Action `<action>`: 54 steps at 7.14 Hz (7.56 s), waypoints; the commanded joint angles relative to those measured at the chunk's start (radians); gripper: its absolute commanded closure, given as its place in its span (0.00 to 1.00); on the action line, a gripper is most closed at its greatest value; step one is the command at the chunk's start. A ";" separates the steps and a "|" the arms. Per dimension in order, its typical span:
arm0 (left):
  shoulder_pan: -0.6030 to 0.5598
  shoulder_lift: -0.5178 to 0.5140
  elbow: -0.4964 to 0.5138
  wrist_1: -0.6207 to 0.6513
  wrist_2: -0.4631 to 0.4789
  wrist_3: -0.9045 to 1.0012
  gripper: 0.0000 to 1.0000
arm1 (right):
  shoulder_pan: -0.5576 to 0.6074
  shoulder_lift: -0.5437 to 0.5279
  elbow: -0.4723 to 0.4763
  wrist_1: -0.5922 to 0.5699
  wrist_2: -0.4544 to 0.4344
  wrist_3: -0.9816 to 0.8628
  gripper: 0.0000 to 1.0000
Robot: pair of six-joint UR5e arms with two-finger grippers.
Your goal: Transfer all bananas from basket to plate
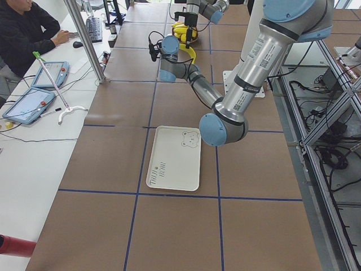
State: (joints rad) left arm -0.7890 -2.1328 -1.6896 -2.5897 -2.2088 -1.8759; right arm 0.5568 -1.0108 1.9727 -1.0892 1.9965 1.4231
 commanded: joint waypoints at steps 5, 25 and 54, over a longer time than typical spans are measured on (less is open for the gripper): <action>0.109 -0.035 -0.005 0.000 0.066 -0.015 0.04 | -0.018 0.023 -0.008 0.000 -0.021 0.000 1.00; -0.303 0.672 0.111 0.177 0.004 0.617 1.00 | 0.063 -0.046 0.026 -0.001 -0.036 0.065 0.01; -0.337 0.600 0.021 0.181 -0.095 0.595 0.00 | 0.422 -0.871 -0.015 0.143 0.183 -0.632 0.27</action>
State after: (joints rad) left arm -1.1269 -1.5324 -1.6679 -2.4090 -2.3041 -1.2809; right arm 0.9805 -1.8876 1.9637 -0.9417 2.1800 0.7914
